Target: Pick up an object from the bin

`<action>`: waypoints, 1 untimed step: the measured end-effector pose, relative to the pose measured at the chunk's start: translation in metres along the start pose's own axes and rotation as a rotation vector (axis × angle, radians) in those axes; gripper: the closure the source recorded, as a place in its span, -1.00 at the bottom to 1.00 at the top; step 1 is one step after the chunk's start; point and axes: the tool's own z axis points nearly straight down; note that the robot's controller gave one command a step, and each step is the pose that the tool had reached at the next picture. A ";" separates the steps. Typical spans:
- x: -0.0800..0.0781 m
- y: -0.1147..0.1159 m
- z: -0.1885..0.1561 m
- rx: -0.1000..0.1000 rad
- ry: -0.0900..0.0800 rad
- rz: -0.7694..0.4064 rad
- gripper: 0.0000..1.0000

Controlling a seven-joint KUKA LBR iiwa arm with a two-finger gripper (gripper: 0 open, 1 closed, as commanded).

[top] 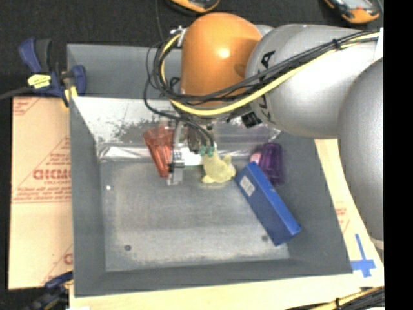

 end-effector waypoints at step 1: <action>-0.002 -0.001 -0.005 -0.001 -0.008 0.003 -1.00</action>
Offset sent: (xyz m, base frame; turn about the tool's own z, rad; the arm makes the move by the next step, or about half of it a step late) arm 0.0211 -0.0050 0.1269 -0.2598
